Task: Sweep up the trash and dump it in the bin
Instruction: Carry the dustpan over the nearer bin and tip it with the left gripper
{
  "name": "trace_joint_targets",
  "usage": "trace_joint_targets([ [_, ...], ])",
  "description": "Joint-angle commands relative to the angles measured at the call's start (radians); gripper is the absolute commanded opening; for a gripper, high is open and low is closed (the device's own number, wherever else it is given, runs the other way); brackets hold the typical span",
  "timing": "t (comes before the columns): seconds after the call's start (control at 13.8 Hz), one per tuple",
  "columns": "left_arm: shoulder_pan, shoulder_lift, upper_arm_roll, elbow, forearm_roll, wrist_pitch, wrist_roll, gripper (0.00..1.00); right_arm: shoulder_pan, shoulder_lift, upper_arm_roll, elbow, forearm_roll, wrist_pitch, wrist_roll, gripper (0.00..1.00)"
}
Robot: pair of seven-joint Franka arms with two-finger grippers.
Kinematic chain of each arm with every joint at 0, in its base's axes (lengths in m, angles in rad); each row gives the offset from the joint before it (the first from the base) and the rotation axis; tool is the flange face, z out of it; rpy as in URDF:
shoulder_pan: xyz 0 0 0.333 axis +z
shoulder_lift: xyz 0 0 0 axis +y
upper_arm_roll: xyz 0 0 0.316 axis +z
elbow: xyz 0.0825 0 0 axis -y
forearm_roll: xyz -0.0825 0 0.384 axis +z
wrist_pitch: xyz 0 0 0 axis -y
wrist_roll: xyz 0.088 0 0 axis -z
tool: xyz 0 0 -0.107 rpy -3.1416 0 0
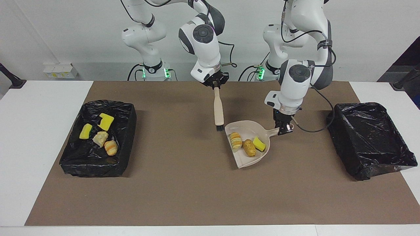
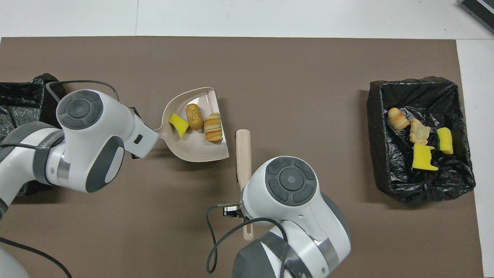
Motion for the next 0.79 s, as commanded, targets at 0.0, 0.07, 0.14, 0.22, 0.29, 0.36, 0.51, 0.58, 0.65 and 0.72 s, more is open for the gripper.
trace_joint_targets([
  [0.0, 0.075, 0.009, -0.008, 0.109, -0.049, -0.103, 0.112, 0.0, 0.055, -0.052, 0.006, -0.079, -0.02, 0.046, 0.074, 0.0],
  [0.07, 0.104, 0.009, -0.008, 0.139, -0.05, -0.131, 0.146, 0.0, 0.082, -0.049, 0.006, -0.082, -0.02, 0.063, 0.115, 0.0],
  [0.14, 0.138, 0.011, -0.008, 0.166, -0.059, -0.159, 0.181, 0.0, 0.119, -0.04, 0.006, -0.082, -0.023, 0.066, 0.147, 0.0],
  [0.22, 0.172, 0.012, -0.008, 0.194, -0.069, -0.185, 0.225, 0.0, 0.15, -0.029, 0.006, -0.085, -0.026, 0.075, 0.18, 0.0],
  [0.29, 0.205, 0.015, -0.008, 0.229, -0.069, -0.212, 0.274, 0.0, 0.179, -0.02, 0.006, -0.09, -0.037, 0.097, 0.226, 0.0],
  [0.36, 0.245, 0.031, -0.008, 0.277, -0.067, -0.251, 0.323, 0.0, 0.214, -0.003, 0.006, -0.09, -0.046, 0.121, 0.272, 0.0],
  [0.51, 0.32, 0.07, -0.008, 0.375, -0.064, -0.341, 0.399, 0.0, 0.274, 0.047, 0.006, -0.09, -0.08, 0.178, 0.347, 0.0],
  [0.58, 0.353, 0.089, -0.008, 0.418, -0.064, -0.373, 0.442, 0.0, 0.286, 0.07, 0.006, -0.09, -0.083, 0.207, 0.359, 0.0],
  [0.65, 0.385, 0.1, -0.007, 0.447, -0.061, -0.393, 0.486, 0.0, 0.305, 0.093, 0.006, -0.088, -0.083, 0.225, 0.369, 0.0],
  [0.72, 0.42, 0.106, -0.007, 0.464, -0.057, -0.4, 0.526, 0.0, 0.328, 0.112, 0.004, -0.088, -0.087, 0.23, 0.381, 0.0],
])
